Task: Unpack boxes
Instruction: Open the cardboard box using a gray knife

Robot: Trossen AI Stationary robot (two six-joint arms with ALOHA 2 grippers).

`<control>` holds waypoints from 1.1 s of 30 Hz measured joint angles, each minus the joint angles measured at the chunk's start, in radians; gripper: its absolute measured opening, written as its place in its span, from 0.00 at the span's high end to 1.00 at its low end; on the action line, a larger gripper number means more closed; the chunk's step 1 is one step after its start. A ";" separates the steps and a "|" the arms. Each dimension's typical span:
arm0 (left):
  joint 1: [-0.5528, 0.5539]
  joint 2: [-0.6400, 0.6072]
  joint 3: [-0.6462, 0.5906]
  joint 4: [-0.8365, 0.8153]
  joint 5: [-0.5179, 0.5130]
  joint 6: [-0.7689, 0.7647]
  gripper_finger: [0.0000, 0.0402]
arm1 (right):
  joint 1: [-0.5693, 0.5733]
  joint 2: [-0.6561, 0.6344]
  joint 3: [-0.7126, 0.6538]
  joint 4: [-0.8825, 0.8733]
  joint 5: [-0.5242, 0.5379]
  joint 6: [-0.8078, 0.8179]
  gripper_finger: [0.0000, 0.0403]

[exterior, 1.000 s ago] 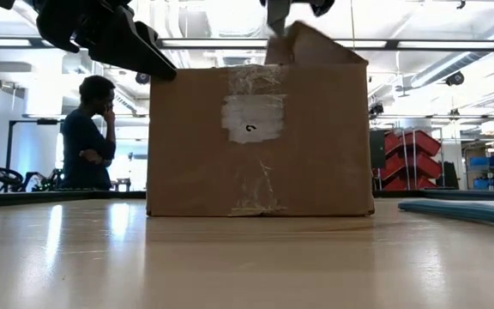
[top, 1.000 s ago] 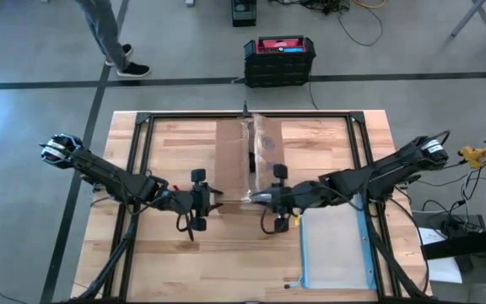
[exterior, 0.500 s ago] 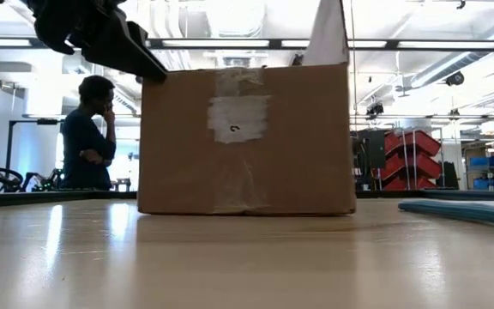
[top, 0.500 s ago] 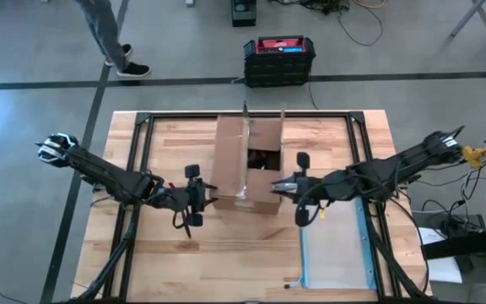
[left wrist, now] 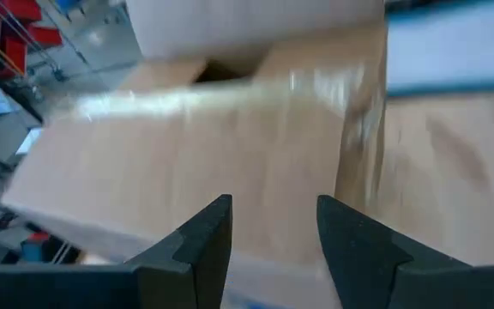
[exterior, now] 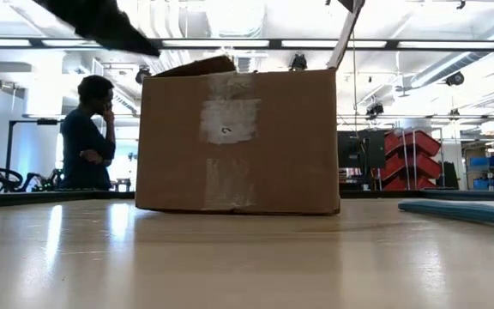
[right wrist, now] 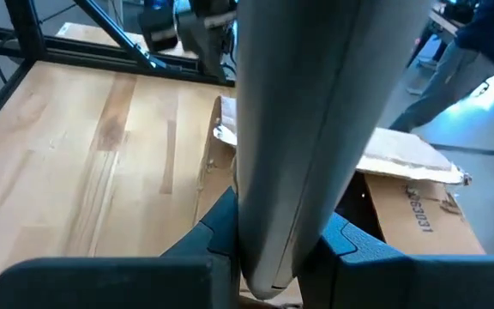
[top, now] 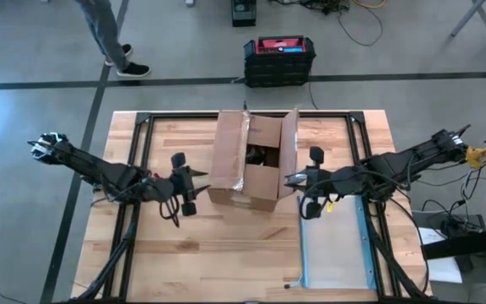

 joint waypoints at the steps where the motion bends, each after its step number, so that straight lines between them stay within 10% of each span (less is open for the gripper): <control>1: 0.000 0.001 0.000 0.044 0.002 0.007 0.61 | 0.000 0.005 -0.001 -0.002 0.000 0.002 0.88; 11: -0.005 0.286 0.027 0.304 -0.042 0.115 0.61 | 0.000 0.057 -0.003 -0.012 0.024 0.011 0.88; 27: -0.009 0.585 0.309 0.005 -0.549 0.084 0.62 | 0.000 0.060 -0.008 -0.011 0.026 0.025 0.88; 33: -0.009 0.547 0.317 -0.068 -0.591 -0.020 0.82 | 0.000 0.060 -0.009 0.003 0.026 0.006 0.88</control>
